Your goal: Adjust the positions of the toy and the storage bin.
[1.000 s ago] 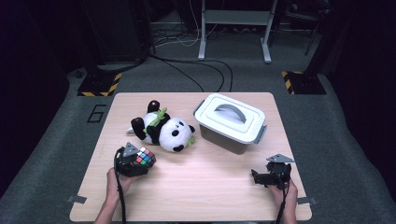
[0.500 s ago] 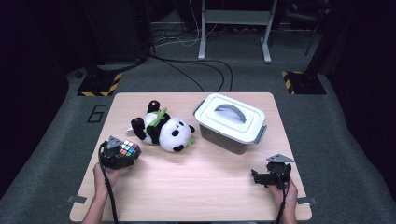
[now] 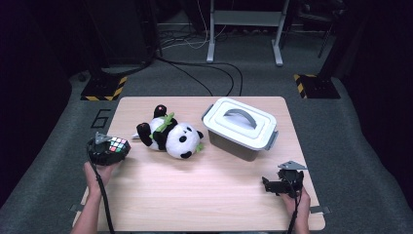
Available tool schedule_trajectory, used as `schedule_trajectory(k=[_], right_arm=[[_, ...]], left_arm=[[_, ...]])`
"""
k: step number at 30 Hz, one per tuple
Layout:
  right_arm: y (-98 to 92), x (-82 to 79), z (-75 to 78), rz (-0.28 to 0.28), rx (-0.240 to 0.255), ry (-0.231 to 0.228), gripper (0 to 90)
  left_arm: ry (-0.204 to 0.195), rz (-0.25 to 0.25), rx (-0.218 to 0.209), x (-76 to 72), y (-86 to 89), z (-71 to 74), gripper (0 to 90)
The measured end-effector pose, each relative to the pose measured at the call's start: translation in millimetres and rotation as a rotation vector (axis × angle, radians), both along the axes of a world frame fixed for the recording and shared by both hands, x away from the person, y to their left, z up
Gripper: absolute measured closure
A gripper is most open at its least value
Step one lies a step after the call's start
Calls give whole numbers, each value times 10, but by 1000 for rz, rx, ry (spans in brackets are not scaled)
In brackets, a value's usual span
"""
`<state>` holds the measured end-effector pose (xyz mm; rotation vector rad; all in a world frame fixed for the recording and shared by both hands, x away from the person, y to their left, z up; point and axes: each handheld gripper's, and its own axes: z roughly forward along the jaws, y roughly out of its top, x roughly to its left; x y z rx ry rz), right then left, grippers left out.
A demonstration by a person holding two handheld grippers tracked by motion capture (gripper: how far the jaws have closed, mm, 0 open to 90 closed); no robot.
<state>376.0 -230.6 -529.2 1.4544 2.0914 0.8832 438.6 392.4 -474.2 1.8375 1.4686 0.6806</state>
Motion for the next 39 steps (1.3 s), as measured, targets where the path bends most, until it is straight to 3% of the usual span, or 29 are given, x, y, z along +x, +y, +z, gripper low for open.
schedule_trajectory(k=[1,12,19,22,24,27,28,30,32,39], right_arm=[[0,0,0,1,-1,0,0],[0,0,0,1,-1,0,0],[0,0,0,1,-1,0,0],[0,0,0,0,-1,0,0],[0,0,0,1,-1,0,0],[0,0,0,1,-1,0,0],[0,0,0,1,-1,0,0],[0,0,0,1,-1,0,0],[0,0,0,1,-1,0,0],[-1,1,-1,2,-1,-2,0]], left_arm=[[-12,12,-1,19,17,-9,335],[37,117,-18,145,247,-214,335],[60,125,16,203,307,-298,335],[83,126,14,221,330,-366,334],[79,126,-14,206,358,-383,334],[74,134,-12,188,348,-389,330],[72,144,-13,177,348,-379,323],[63,160,-15,152,344,-344,204],[36,159,-18,94,339,-257,157],[-53,128,4,-50,254,100,79]])
